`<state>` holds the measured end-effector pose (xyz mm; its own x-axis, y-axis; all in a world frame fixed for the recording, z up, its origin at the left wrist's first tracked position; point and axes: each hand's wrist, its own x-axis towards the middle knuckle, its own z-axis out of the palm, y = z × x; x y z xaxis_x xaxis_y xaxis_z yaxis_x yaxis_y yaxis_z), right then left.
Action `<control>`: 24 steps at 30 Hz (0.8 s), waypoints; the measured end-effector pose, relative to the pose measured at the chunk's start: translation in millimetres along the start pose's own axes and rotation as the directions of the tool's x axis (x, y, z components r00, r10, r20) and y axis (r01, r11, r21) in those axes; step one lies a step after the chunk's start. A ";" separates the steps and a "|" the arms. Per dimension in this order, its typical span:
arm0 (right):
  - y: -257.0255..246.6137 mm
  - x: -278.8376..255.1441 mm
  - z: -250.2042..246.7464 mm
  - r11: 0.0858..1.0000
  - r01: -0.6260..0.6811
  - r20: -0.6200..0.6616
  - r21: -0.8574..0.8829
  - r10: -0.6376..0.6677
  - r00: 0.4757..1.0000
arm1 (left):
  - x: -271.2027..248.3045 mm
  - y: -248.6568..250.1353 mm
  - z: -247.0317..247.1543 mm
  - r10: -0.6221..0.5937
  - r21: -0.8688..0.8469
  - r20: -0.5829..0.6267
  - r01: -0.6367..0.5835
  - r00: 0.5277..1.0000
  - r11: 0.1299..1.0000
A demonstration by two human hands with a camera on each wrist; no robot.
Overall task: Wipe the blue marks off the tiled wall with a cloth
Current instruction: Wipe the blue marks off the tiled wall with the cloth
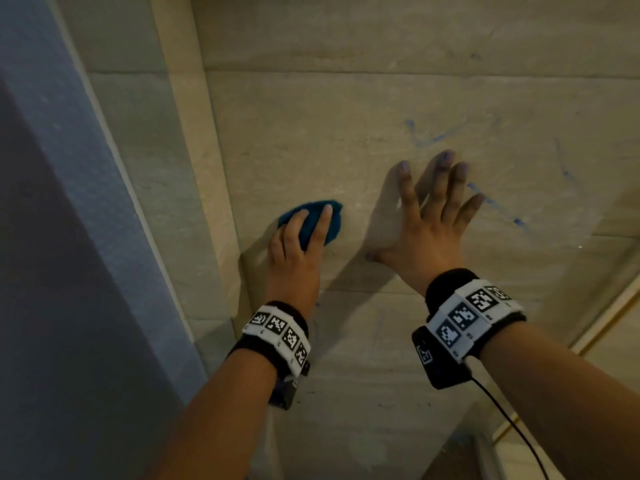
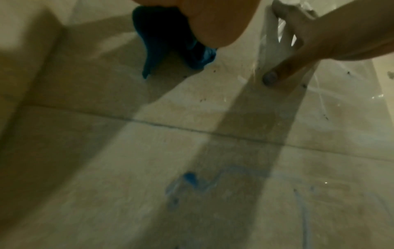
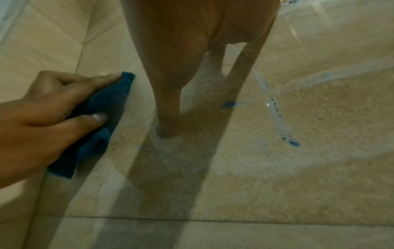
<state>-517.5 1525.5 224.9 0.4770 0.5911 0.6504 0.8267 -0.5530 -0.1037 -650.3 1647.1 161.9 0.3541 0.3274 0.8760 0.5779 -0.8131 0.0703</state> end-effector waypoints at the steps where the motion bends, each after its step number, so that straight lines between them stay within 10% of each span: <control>1: -0.1 0.0 0.0 1.000 0.002 0.004 0.000 -0.002 1.000 | 5.8 2.2 -0.8 0.005 0.001 -0.021 -0.005 1.000 1.000; 16: 4.5 -0.3 5.2 0.998 0.049 -0.075 0.025 -0.047 0.996 | -35.4 -18.3 30.5 0.463 0.109 -0.020 -0.458 0.886 0.882; 24: 1.2 -1.3 -2.9 0.999 0.030 0.009 0.012 -0.030 1.000 | -29.6 -33.1 11.5 0.422 0.122 0.090 -0.430 0.902 0.894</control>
<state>-518.0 1522.4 226.1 0.4546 0.6130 0.6463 0.8441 -0.5281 -0.0929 -671.4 1669.9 128.1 0.6293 -0.0040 0.7772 0.4545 -0.8093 -0.3722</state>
